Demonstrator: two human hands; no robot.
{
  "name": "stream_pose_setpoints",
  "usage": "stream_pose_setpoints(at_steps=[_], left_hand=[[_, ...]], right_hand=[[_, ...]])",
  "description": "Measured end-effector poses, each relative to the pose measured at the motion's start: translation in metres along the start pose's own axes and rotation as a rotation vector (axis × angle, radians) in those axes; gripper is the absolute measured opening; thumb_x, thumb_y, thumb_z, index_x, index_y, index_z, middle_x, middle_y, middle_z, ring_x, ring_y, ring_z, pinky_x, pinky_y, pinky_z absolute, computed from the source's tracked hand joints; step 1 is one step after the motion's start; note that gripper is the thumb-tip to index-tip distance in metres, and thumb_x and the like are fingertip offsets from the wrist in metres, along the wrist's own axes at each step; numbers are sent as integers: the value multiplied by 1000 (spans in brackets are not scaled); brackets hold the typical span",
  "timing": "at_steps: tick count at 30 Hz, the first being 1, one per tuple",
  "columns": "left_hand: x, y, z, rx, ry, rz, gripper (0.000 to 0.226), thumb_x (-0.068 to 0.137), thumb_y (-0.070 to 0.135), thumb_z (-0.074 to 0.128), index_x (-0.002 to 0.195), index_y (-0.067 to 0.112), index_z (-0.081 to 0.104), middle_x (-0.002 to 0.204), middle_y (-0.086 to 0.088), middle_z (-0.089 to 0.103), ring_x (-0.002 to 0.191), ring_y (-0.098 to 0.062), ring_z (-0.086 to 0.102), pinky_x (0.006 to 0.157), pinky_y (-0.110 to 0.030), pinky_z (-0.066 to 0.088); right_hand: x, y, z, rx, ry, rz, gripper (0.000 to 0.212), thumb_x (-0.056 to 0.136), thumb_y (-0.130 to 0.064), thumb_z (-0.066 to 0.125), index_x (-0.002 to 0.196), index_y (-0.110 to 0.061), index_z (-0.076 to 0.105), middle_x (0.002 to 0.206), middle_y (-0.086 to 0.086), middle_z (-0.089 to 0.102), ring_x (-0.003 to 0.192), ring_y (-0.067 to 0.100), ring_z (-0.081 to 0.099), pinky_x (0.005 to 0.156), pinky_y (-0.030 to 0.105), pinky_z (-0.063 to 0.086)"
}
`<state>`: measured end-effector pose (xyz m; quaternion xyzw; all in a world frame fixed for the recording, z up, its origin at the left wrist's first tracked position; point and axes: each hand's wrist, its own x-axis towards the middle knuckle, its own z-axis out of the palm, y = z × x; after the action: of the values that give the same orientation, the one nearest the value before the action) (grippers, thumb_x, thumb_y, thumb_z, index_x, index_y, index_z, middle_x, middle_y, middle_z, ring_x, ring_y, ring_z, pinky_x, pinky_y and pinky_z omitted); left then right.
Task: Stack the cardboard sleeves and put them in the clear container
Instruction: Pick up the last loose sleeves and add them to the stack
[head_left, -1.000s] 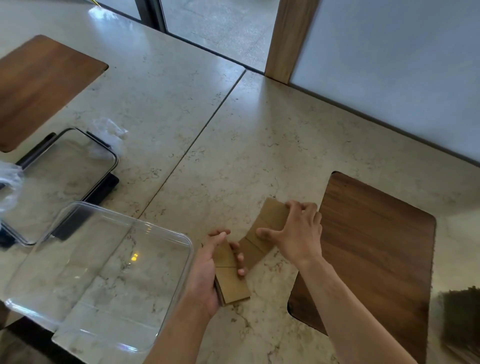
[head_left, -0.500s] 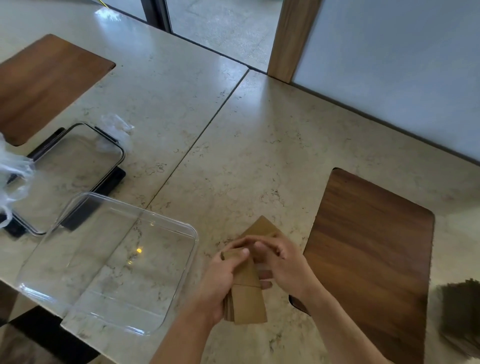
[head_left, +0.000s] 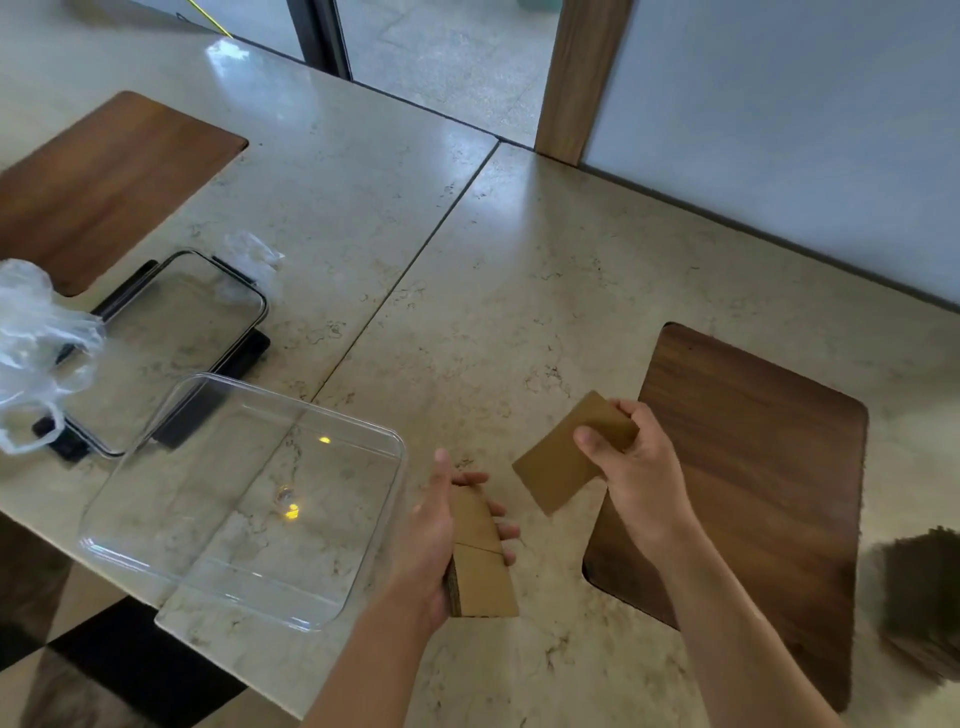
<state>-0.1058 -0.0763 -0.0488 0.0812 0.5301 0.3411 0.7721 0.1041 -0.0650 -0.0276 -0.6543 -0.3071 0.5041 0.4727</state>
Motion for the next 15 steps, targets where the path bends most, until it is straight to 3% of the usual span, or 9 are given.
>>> stream_pose_setpoints(at_steps=[2, 4, 6, 8, 10, 13, 15], left_hand=[[-2, -5, 14, 102, -92, -39, 85, 82, 82, 55, 122, 8, 69, 99, -27, 78, 80, -41, 77, 61, -46, 62], [-7, -13, 34, 154, -215, -87, 82, 85, 82, 50, 119, 13, 77, 109, -26, 79, 90, -39, 79, 66, -44, 64], [-8, -22, 50, 151, -246, -124, 61, 84, 67, 67, 115, 16, 81, 110, -24, 79, 94, -37, 80, 67, -43, 65], [-4, -30, 62, 71, -243, -71, 54, 77, 47, 81, 125, 22, 77, 111, -22, 79, 92, -36, 79, 70, -47, 65], [0, -41, 85, 30, -222, 13, 41, 81, 44, 79, 119, 30, 78, 100, -15, 80, 82, -30, 79, 68, -51, 64], [-1, -63, 129, -38, -246, 41, 37, 78, 54, 81, 87, 19, 79, 84, -7, 75, 74, -22, 76, 67, -44, 65], [-7, -84, 164, 59, -262, 108, 39, 76, 56, 83, 86, 19, 79, 94, -9, 78, 87, -24, 77, 73, -39, 65]], right_hand=[[-18, -6, -10, -53, -263, 33, 48, 81, -34, 87, 122, -34, 61, 109, -10, 76, 102, 13, 74, 80, 24, 62], [-36, -3, -10, -341, -447, 44, 53, 80, -39, 86, 125, -44, 58, 112, -18, 71, 105, 6, 70, 83, 29, 63], [-47, 1, -7, -549, -366, -64, 61, 78, -41, 83, 130, -48, 52, 123, -23, 56, 116, -1, 55, 97, 29, 56], [-57, 2, -13, -571, -129, -159, 71, 78, -46, 80, 139, -46, 45, 128, -21, 39, 122, -3, 39, 101, 21, 47], [-72, 5, -35, -460, 169, -151, 65, 83, -57, 72, 141, -41, 46, 132, -19, 41, 122, -5, 44, 100, 18, 47], [-90, 11, -54, 99, 271, 217, 63, 76, -65, 63, 132, -37, 55, 125, -9, 67, 108, 1, 68, 88, 33, 62], [-92, 13, -75, 283, 256, 406, 48, 77, -50, 66, 120, -28, 65, 113, 1, 73, 96, 15, 73, 71, 37, 64]])
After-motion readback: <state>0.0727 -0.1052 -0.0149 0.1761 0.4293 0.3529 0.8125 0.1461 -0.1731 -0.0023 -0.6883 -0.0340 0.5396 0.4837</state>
